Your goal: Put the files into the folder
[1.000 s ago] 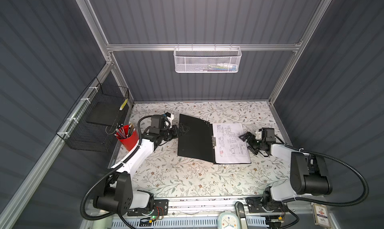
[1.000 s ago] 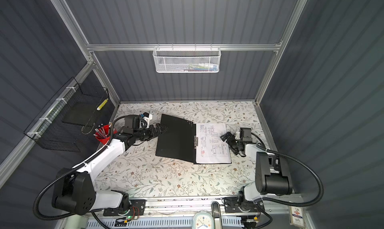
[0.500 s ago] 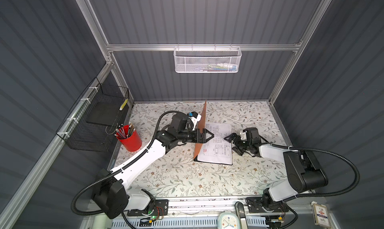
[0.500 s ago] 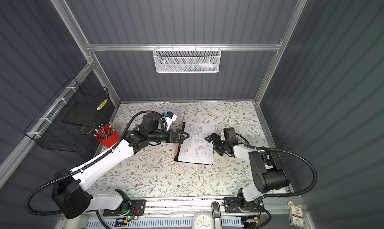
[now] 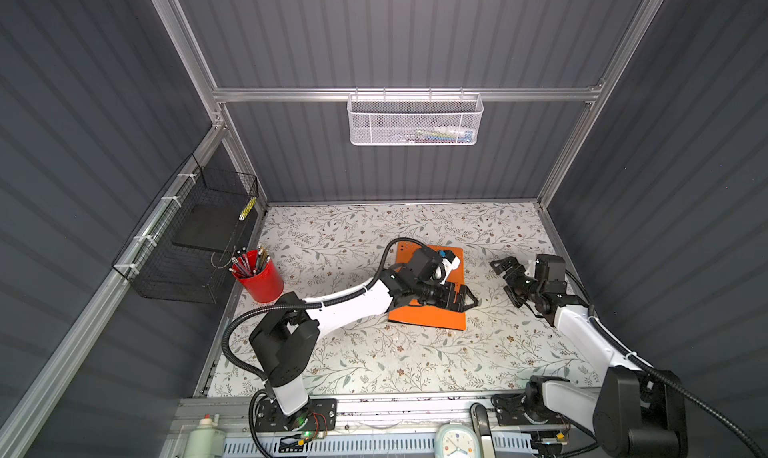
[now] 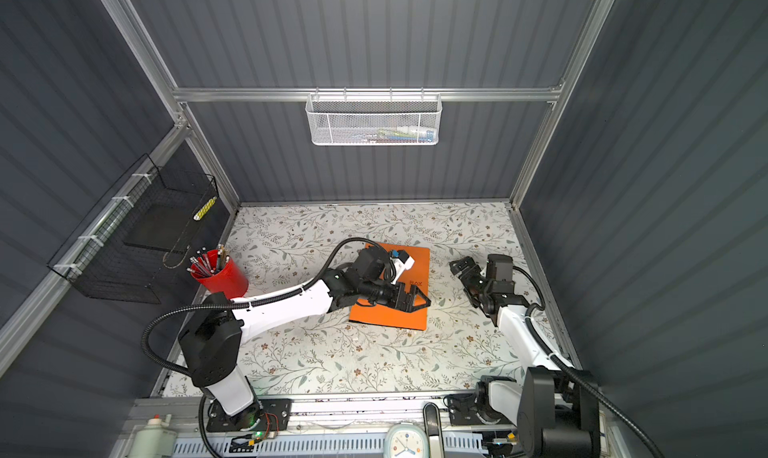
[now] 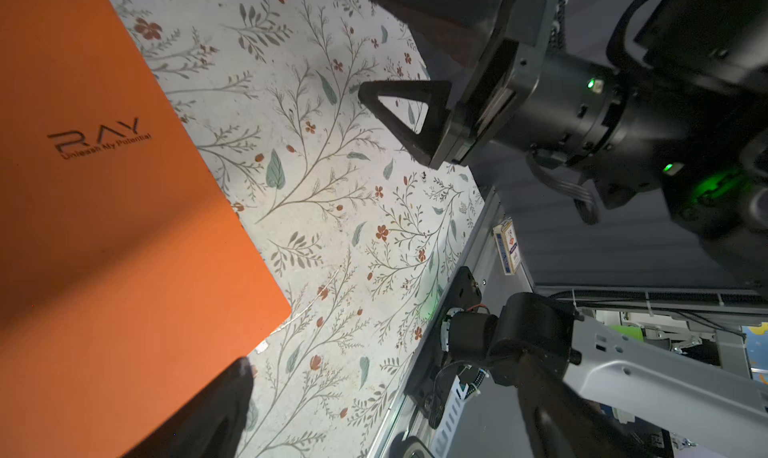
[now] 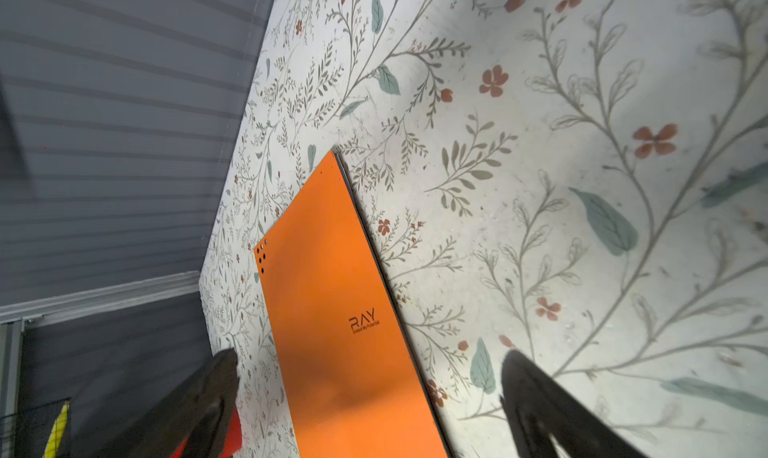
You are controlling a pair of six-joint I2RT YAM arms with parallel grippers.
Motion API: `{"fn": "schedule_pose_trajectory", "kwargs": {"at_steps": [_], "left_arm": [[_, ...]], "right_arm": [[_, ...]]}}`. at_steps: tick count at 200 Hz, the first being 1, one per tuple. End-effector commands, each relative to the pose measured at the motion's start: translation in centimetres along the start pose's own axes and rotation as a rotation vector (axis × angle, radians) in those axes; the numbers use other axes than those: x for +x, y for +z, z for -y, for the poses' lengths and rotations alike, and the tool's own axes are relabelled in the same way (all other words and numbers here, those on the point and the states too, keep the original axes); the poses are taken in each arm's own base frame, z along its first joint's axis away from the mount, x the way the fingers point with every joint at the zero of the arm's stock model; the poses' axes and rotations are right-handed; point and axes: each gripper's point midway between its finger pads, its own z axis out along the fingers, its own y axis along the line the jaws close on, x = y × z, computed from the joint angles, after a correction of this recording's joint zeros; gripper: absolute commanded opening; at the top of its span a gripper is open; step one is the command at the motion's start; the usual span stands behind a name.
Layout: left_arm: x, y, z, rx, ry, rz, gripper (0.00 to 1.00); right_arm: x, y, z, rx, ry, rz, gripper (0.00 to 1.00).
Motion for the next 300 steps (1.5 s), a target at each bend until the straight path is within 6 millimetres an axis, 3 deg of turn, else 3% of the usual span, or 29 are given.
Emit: {"fn": "schedule_pose_trajectory", "kwargs": {"at_steps": [1,19,51,82,119,128,149,170,194,219,269,300], "left_arm": [[-4.4,-5.0,-0.8,-0.012,0.012,0.161,1.0],[-5.4,-8.9,-5.0,-0.096,-0.032,0.22,1.0],[-4.3,-14.5,-10.2,-0.288,-0.037,0.262,1.0],[-2.5,-21.8,-16.0,-0.681,-0.04,0.444,1.0],[1.4,-30.5,-20.9,-1.128,-0.059,0.745,1.0],[2.3,-31.7,-21.7,-1.201,-0.054,0.781,1.0],[3.6,-33.8,-23.2,-1.371,-0.067,0.819,1.0],[3.6,-34.0,-24.6,-1.476,-0.048,0.804,1.0],[3.3,-33.7,-26.9,-1.55,-0.021,0.776,1.0],[2.1,-34.1,-28.6,-1.536,0.014,0.797,1.0],[3.3,-33.7,-33.5,-1.49,-0.007,0.815,1.0],[1.9,-33.8,-33.8,-1.448,0.081,0.896,1.0]], "right_arm": [[1.8,0.2,-0.2,0.002,-0.07,-0.09,0.99],[2.5,1.0,-0.3,0.009,-0.098,-0.126,0.99],[4.0,2.2,-2.2,-0.04,-0.2,-0.158,0.99],[4.2,1.6,-4.8,-0.086,-0.297,-0.107,0.99],[0.5,-0.9,-5.2,0.016,-0.382,0.082,0.99],[-0.6,-2.2,-5.5,0.039,-0.413,0.145,0.99],[-3.5,-4.4,-4.0,0.169,-0.45,0.293,0.99],[-5.1,-5.5,-3.3,0.16,-0.508,0.39,0.99],[-6.5,-6.2,-1.0,0.208,-0.569,0.529,0.99],[-7.5,-6.8,0.6,0.261,-0.656,0.664,0.99],[-8.7,-4.8,2.9,0.287,-0.698,0.721,0.99],[-9.7,-3.2,3.3,0.273,-0.717,0.751,0.99]]}}
